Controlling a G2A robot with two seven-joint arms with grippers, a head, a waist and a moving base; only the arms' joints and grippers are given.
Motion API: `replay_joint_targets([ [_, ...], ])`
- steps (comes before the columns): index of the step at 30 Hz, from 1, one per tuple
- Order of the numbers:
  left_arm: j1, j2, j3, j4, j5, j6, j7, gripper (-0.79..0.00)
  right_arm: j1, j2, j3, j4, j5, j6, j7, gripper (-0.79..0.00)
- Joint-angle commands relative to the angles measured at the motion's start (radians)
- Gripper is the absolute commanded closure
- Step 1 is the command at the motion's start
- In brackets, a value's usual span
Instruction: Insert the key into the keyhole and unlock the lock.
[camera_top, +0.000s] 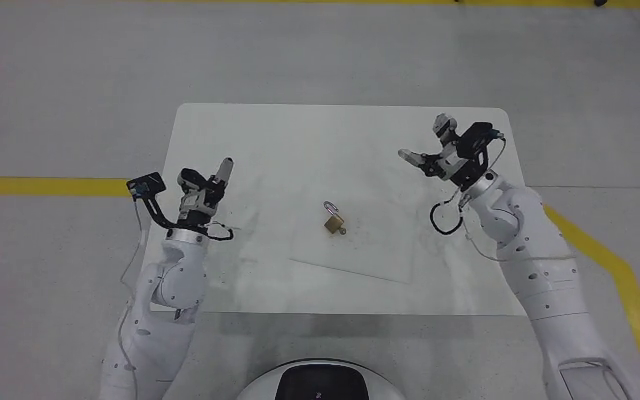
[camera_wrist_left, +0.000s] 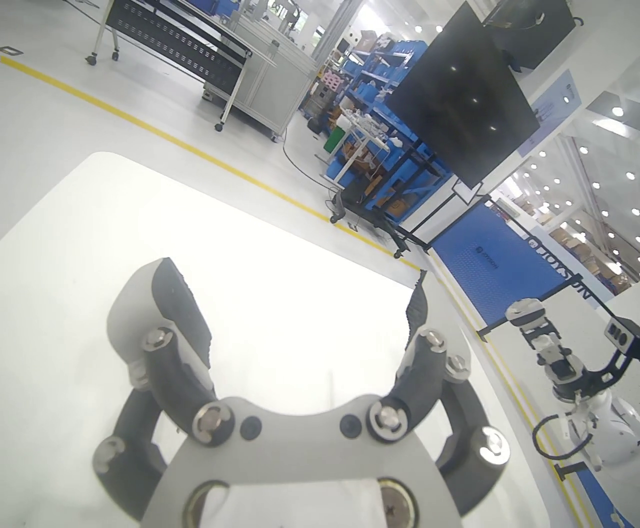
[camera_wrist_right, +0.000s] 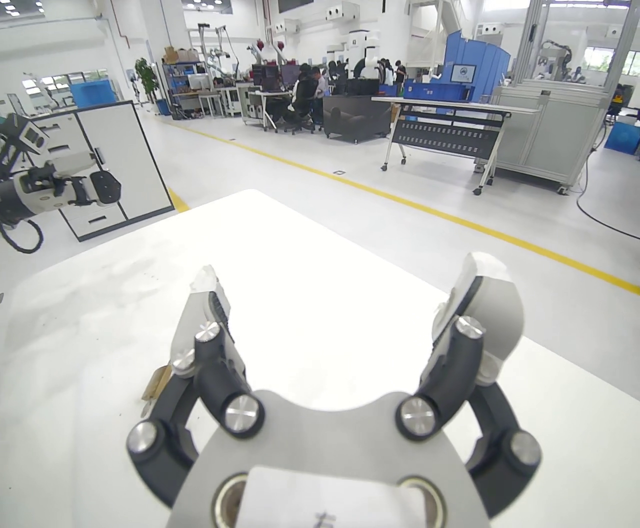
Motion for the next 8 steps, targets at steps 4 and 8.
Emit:
replay_joint_targets([
  [4,-0.001,0.0,0.001,0.001,-0.002,-0.003,0.0,-0.785,0.0,0.0,0.0,0.0,0.0,0.002,0.001,-0.784],
  [8,-0.001,0.0,0.001,0.001,-0.002,-0.003,0.0,-0.785,0.0,0.0,0.0,-0.001,0.0,0.002,0.002,-0.785],
])
